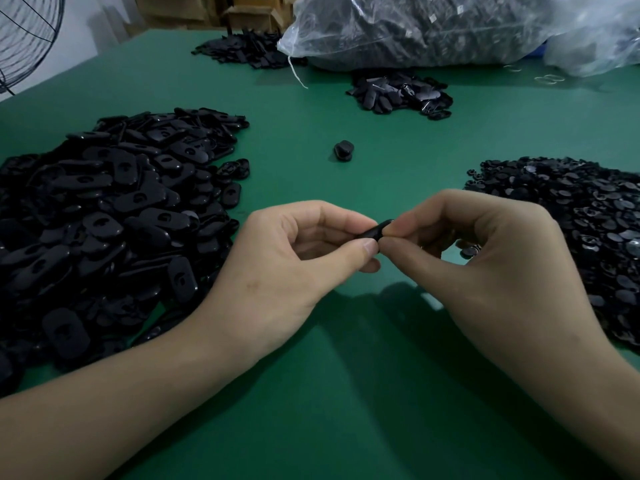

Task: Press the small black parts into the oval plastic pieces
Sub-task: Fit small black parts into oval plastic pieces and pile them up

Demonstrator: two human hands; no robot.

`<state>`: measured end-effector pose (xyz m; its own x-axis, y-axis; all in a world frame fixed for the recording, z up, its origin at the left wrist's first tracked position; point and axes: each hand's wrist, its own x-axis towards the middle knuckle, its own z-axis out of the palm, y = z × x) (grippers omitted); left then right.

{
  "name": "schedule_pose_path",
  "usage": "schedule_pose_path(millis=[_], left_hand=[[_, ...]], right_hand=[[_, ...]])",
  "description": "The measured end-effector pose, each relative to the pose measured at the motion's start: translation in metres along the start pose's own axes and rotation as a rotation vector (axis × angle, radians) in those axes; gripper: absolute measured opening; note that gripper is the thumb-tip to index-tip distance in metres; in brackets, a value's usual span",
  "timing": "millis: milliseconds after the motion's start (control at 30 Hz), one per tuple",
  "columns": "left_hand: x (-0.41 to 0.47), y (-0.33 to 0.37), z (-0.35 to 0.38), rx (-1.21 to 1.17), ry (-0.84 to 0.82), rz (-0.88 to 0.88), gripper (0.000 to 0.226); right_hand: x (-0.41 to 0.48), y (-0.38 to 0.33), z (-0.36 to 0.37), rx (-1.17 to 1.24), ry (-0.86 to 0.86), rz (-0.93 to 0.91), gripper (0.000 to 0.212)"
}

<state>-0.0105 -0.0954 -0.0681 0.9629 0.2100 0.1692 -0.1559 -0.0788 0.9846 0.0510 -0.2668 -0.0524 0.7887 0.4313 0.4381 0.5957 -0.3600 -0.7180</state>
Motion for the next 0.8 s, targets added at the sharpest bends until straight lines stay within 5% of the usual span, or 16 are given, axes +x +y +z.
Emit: schedule_pose_path(millis=[467,633,800], left_hand=[[0.005,-0.0024,-0.0041,-0.068,-0.003,-0.063,0.026],[0.004,-0.0027,-0.0028,-0.024,0.033,0.023,0.019],[0.0009,-0.0028,-0.0005,0.04,0.049,0.114,0.02]], right_hand=[[-0.0011,0.001,0.0016,-0.115,-0.036,-0.136,0.009],[-0.0014,0.0025,0.002,0.306,-0.094,0.098,0.019],[-0.0004,0.0029,0.0089,0.672,-0.173,0.368,0.006]])
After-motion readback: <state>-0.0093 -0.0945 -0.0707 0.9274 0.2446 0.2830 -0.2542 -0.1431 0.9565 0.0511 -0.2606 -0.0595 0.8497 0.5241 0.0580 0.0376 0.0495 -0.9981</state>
